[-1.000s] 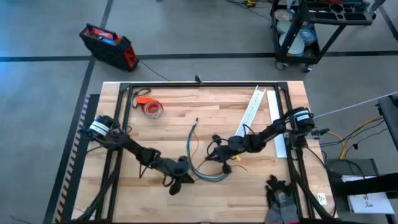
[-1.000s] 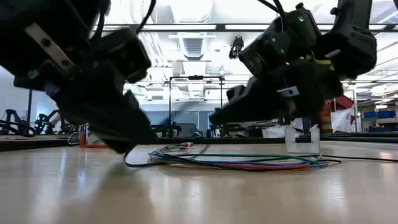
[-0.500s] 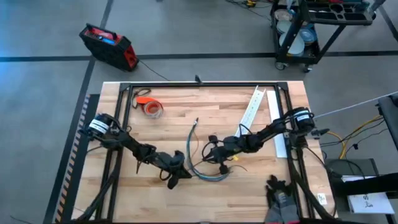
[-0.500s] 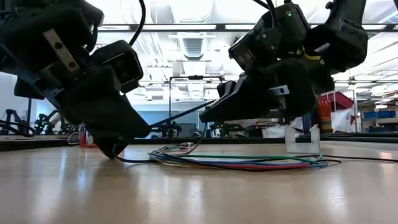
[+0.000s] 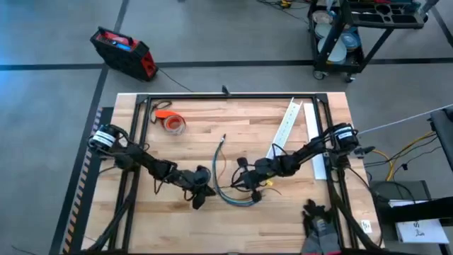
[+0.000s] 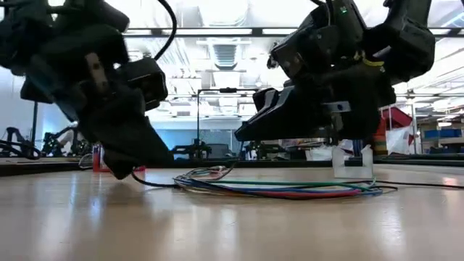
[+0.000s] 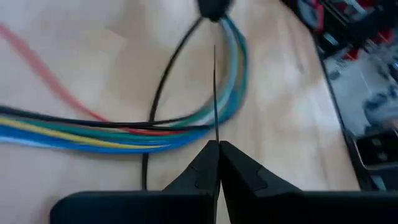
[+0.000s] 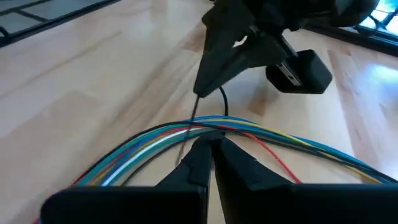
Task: Ziptie cables
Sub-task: Wrap the cables together using a black zip tie
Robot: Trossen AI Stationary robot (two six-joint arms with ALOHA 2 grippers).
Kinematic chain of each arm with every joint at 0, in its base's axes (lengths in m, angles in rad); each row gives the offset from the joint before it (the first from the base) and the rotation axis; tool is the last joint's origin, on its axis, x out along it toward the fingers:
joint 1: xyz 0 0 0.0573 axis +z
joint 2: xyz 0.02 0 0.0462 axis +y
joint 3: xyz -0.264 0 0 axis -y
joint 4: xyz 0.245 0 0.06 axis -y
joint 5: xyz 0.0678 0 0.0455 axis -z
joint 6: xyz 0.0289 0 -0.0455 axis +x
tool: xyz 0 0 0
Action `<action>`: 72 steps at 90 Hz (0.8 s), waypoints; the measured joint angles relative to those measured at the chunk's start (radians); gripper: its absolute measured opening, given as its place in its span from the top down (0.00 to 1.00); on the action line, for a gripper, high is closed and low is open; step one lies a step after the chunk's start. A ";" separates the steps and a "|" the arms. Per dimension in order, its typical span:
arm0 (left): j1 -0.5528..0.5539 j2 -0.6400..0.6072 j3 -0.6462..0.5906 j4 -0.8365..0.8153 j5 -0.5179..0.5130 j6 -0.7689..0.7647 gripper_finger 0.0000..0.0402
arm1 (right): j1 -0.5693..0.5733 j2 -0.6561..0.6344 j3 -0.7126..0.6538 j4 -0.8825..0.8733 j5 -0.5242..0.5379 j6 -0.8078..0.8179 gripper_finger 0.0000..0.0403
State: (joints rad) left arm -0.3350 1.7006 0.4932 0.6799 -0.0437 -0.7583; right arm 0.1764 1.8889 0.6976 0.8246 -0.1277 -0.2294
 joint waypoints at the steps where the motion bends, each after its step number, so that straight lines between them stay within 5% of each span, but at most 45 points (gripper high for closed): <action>1: 0.002 0.000 0.000 -0.001 0.000 -0.004 1.00 | 0.000 0.000 0.000 0.000 0.001 0.000 1.00; 44: -0.005 -0.006 0.006 0.000 0.035 0.097 1.00 | 0.000 0.011 0.001 0.001 0.025 0.002 1.00; 72: -0.022 0.017 0.119 -0.252 0.026 0.253 1.00 | 0.000 0.022 0.001 -0.004 0.025 0.008 1.00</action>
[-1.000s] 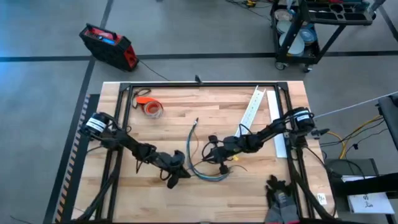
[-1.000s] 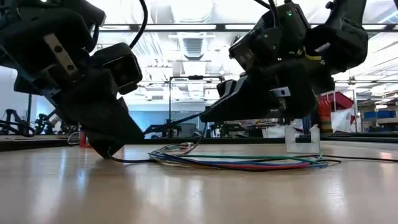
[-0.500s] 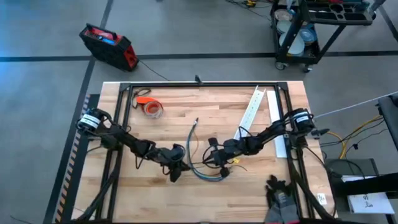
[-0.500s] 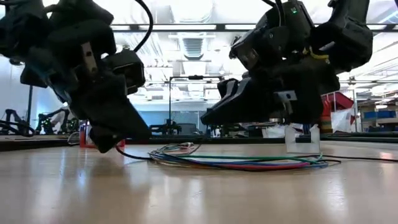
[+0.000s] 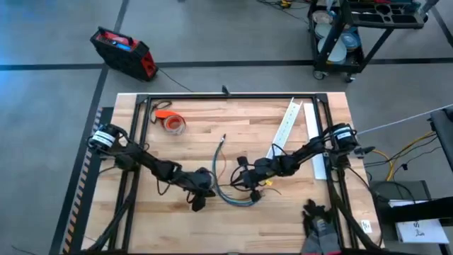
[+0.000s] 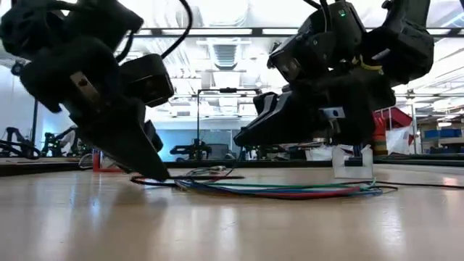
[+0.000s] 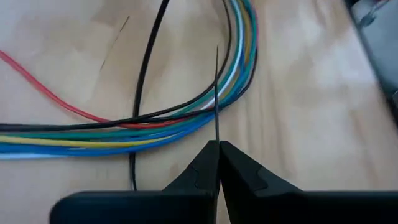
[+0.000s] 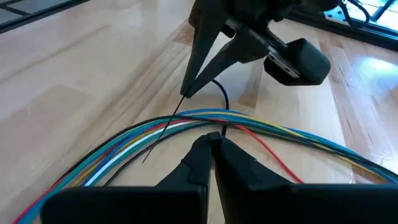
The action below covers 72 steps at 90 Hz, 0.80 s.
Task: Ziptie cables
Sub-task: Wrap the cables together using a black zip tie
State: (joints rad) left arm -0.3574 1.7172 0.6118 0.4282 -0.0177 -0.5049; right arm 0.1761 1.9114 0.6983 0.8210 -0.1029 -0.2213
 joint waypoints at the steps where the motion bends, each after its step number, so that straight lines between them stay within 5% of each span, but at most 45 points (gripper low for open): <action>1: -0.002 0.001 0.005 -0.010 0.000 0.007 1.00 | -0.001 0.002 0.000 -0.002 0.000 0.001 1.00; 34: -0.041 0.065 0.203 -0.347 -0.047 0.208 1.00 | -0.004 0.035 0.000 -0.001 0.000 0.022 1.00; 72: -0.035 0.069 0.281 -0.496 0.014 0.174 0.97 | -0.004 0.035 0.000 -0.005 0.000 0.024 1.00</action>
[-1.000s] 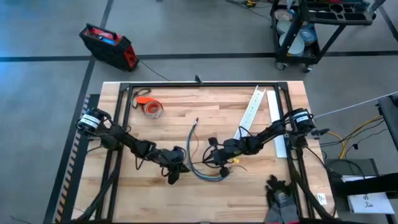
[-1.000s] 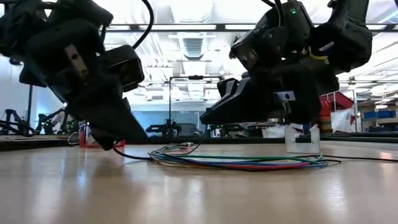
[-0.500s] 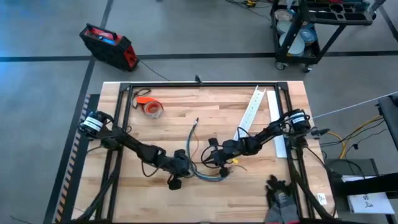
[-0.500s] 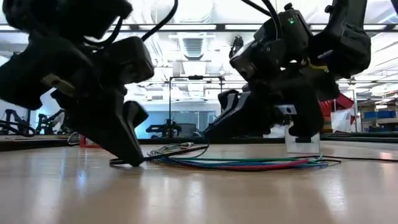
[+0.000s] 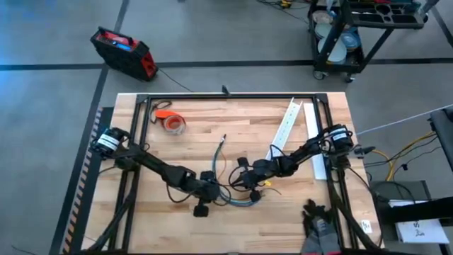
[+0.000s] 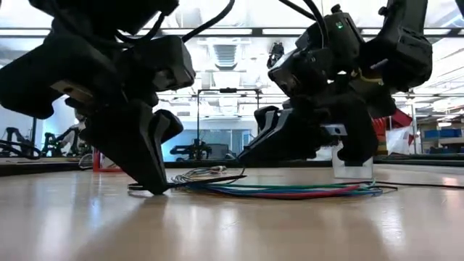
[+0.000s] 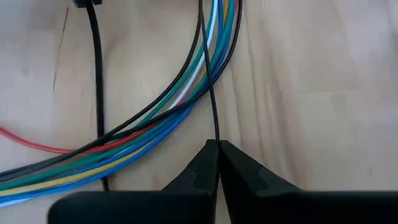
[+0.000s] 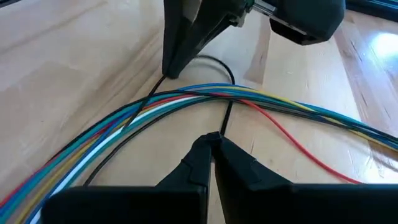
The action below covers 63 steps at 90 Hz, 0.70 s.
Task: Ziptie cables
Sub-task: Wrap the cables together using a black zip tie
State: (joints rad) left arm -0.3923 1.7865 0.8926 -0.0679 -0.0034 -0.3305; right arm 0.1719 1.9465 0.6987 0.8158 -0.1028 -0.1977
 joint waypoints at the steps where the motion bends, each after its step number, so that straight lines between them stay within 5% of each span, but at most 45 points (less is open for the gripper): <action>1: 0.001 0.000 0.000 0.000 0.004 -0.002 0.96 | 0.000 0.000 0.000 0.000 0.000 0.000 1.00; 28: 0.022 0.004 0.000 -0.010 0.050 -0.008 0.87 | 0.000 0.000 0.000 0.001 0.000 0.005 1.00; 63: 0.040 0.004 -0.002 -0.032 0.048 0.015 1.00 | 0.000 0.000 0.000 0.001 0.000 0.007 1.00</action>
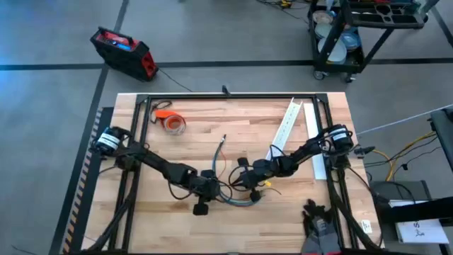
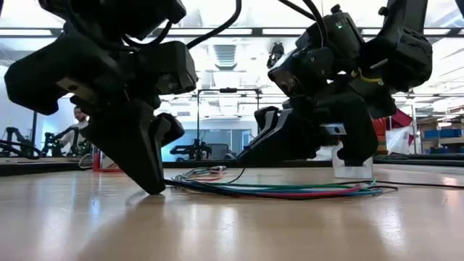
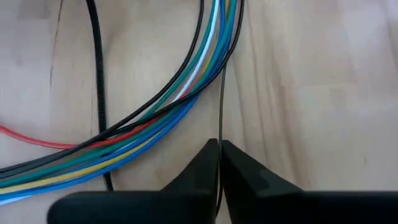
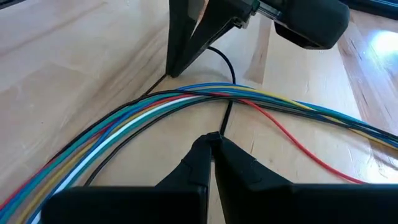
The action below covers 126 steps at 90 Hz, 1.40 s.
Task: Ziptie cables
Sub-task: Wrap the cables together using a black zip tie
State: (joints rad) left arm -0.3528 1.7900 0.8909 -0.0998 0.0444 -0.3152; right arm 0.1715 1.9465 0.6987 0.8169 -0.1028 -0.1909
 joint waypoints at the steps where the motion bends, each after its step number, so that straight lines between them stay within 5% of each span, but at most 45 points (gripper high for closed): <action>1: 0.001 -0.001 0.000 0.000 0.000 -0.005 1.00 | 0.000 0.000 0.000 0.000 0.000 0.000 1.00; 36: -0.014 -0.073 -0.090 0.089 -0.028 -0.192 1.00 | 0.005 -0.011 0.000 0.002 0.001 -0.016 1.00; 77: -0.036 -0.202 -0.478 0.792 -0.020 -0.468 1.00 | 0.006 -0.013 0.042 -0.006 -0.001 -0.041 1.00; 107: -0.031 -0.203 -0.462 0.766 0.200 -0.485 1.00 | 0.005 -0.013 0.041 -0.019 0.000 -0.064 1.00; 126: 0.020 -0.203 -0.427 0.753 0.174 -0.534 1.00 | 0.007 -0.013 0.041 -0.017 0.000 -0.072 1.00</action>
State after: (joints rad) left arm -0.3333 1.5867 0.4635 0.6532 0.2189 -0.8493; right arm 0.1787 1.9339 0.7399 0.7994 -0.1028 -0.2633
